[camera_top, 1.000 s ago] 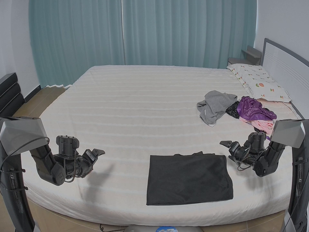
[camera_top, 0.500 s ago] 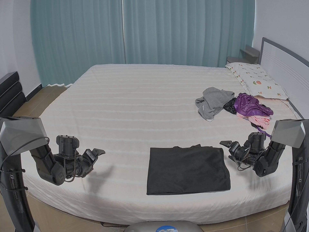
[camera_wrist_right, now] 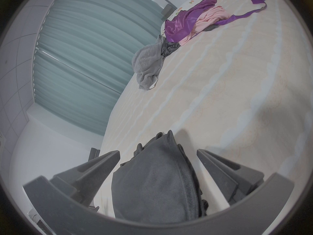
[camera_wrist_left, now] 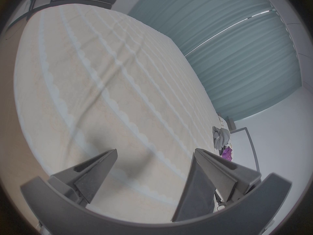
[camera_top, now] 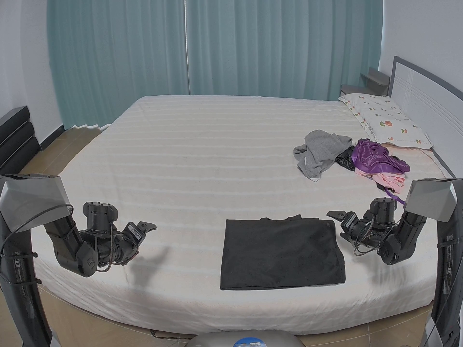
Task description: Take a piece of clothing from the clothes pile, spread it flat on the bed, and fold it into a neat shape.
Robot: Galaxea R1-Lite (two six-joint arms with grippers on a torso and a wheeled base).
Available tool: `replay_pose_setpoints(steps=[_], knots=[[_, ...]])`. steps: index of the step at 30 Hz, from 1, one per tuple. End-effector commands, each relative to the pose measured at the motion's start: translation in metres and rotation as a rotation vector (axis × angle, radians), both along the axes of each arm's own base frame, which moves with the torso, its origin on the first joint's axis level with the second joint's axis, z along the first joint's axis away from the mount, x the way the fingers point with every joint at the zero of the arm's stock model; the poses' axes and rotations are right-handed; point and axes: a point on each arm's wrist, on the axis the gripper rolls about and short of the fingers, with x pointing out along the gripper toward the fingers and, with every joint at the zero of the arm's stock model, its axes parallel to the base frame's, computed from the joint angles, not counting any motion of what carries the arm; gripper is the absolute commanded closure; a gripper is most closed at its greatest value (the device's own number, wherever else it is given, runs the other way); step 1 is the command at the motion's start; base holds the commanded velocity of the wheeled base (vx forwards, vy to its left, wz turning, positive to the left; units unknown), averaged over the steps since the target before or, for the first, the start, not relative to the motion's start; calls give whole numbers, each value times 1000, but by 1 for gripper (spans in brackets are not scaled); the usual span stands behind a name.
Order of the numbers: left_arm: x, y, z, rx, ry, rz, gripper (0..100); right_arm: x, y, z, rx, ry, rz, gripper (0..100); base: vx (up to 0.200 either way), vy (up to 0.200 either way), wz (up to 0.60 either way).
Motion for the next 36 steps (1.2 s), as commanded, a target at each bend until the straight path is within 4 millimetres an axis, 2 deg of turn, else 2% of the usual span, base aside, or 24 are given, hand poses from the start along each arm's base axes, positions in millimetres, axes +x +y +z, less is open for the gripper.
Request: replay_pose_setpoints(steps=[1,23,29,36], knots=[[0,-1,0,-1,0,-3,0,0,-1,0,1,1,-2,0,0,-200,0],[3,-1,1,-1,-8,-1,0,0,-1,-1,1,2,-2,0,0,-200,0],[5,-2,1,3,-16,-6,0,0,1,-1,-1,3,1,0,0,0,0],[11,-14,-3,45,-38,-71,0,0,1,-1,-1,2,2,0,0,0,0]])
